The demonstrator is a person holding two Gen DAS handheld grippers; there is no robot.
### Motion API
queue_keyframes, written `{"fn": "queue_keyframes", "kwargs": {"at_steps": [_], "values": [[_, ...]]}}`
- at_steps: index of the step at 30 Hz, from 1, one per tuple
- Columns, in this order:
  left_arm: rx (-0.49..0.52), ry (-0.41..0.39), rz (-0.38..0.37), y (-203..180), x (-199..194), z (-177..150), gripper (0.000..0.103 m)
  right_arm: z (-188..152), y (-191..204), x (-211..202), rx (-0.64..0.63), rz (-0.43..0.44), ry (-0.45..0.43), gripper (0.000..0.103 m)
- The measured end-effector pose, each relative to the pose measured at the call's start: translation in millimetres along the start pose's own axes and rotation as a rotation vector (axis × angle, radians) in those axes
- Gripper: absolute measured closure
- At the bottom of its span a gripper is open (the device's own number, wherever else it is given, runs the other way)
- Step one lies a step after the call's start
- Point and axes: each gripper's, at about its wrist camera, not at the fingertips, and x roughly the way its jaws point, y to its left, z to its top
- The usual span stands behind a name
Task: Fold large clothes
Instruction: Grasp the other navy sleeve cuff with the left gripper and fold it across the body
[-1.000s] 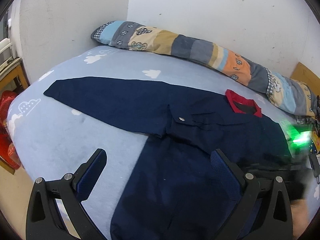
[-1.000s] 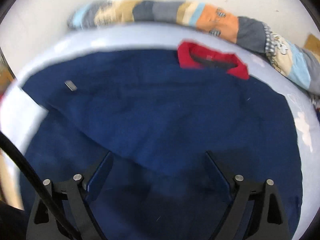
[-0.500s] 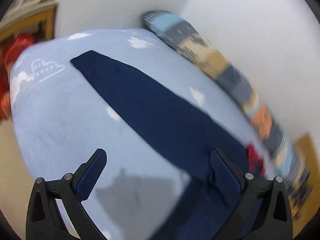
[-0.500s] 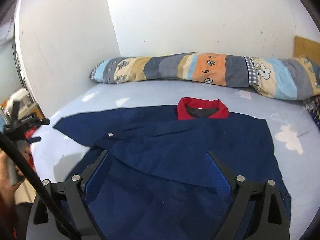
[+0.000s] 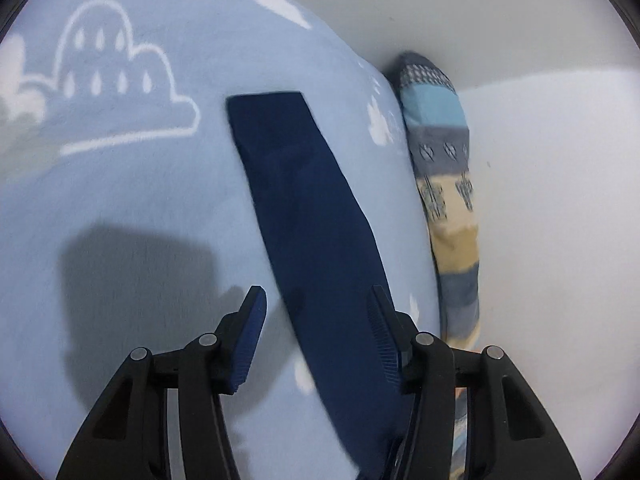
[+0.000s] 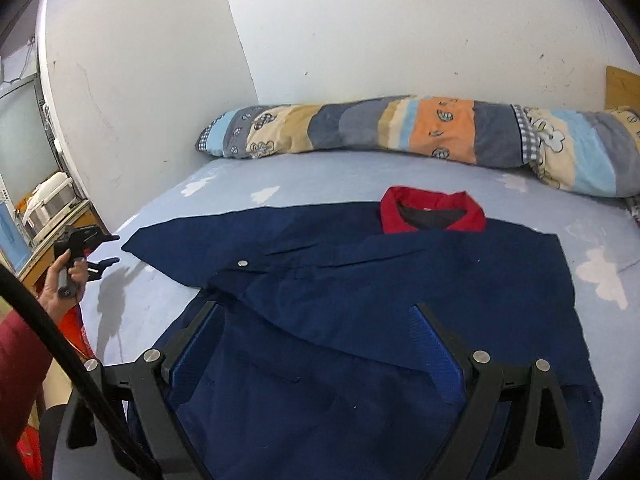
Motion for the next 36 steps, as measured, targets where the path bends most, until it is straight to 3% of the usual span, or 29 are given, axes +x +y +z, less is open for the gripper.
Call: {"fn": "queue_keyframes", "kwargs": {"at_steps": [4, 8, 13, 14, 15, 17, 23, 29, 36], "values": [[-0.081, -0.056, -0.058, 19, 25, 19, 0.053, -1, -1, 8, 0.005, 0.000, 0.012, 0.008], [-0.096, -0.108, -0.048, 26, 46, 35, 0.056, -2, -2, 10, 0.007, 0.007, 0.007, 0.008], [-0.093, -0.190, -0.110, 19, 72, 52, 0.058, -2, -1, 7, -0.002, 0.015, -0.016, 0.008], [-0.089, -0.191, -0.141, 16, 76, 53, 0.068, -2, 0, 7, -0.007, 0.018, -0.018, 0.008], [-0.089, -0.187, -0.192, 14, 81, 55, 0.101, -2, 0, 7, -0.014, 0.009, -0.022, 0.008], [-0.086, -0.177, -0.233, 8, 88, 57, 0.100, -3, 1, 8, -0.020, 0.013, -0.023, 0.008], [0.070, -0.222, -0.234, -30, 65, 49, 0.100, -2, -7, 7, 0.000, -0.018, -0.027, 0.008], [0.304, -0.192, -0.243, -113, 33, 16, 0.100, 9, -33, -15, 0.077, -0.073, -0.095, 0.008], [0.540, -0.056, -0.345, -236, 15, -83, 0.100, 19, -86, -52, 0.232, -0.190, -0.182, 0.008]]}}
